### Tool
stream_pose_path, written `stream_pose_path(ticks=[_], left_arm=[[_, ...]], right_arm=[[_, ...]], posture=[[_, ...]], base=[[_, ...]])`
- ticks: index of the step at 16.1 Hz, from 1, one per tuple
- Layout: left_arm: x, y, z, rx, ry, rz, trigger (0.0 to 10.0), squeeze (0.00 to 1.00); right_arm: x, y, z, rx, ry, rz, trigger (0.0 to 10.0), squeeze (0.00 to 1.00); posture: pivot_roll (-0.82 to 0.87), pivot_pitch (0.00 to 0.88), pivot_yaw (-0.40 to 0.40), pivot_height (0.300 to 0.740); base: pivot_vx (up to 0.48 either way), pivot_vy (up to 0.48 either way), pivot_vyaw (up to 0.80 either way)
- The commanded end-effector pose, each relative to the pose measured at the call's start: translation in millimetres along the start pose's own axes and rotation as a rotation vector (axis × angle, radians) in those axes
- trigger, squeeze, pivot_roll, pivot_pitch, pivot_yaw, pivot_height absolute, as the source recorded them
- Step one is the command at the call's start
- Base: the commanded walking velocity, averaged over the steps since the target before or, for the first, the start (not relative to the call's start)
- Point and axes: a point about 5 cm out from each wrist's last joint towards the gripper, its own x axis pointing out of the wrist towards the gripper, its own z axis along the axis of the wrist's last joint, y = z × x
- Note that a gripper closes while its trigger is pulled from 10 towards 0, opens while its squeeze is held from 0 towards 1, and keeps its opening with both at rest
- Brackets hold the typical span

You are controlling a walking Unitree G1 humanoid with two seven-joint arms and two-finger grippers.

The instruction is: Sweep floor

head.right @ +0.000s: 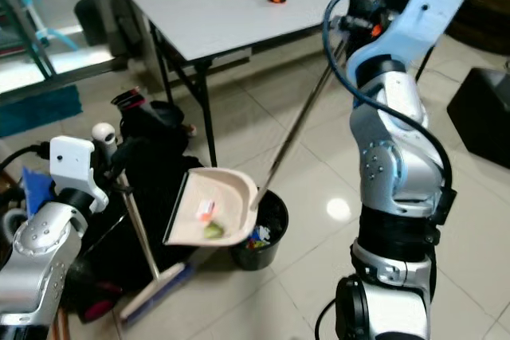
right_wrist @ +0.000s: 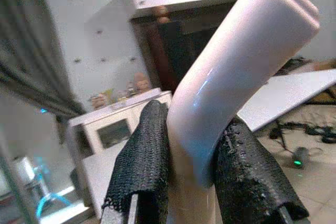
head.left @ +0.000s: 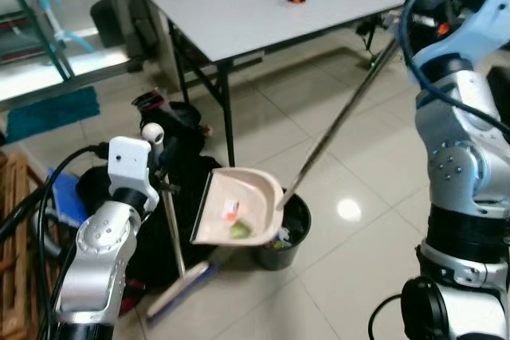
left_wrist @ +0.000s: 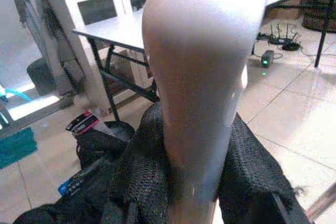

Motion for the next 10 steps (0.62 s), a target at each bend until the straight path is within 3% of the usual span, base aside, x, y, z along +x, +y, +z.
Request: stream_pose_path(ticks=[1,7,10], left_arm=[[4.5,-6.1,6.8,-0.009,-0.037,-0.024,10.0,0.00],[4.0,-8.8,4.7,-0.009,-0.034,-0.034,10.0,0.00],[3.0,-10.3,3.1,-0.008,-0.021,-0.043,10.0,0.00]], right_arm=[[0.8,-11.6,14.4,-0.015,-0.065,-0.047,10.0,0.00],[-0.4,-17.2,12.8,-0.042,-0.066,-0.060,10.0,0.00],[0.6,-19.4,9.7,-0.054,-0.066,-0.067,10.0,0.00]], posture=[[0.01,0.000,0.053,0.740],[0.01,0.000,0.049,0.740],[0.01,0.000,0.048,0.740]], base=[[0.375,0.000,0.00],[0.369,0.000,0.00],[0.000,0.000,0.00]])
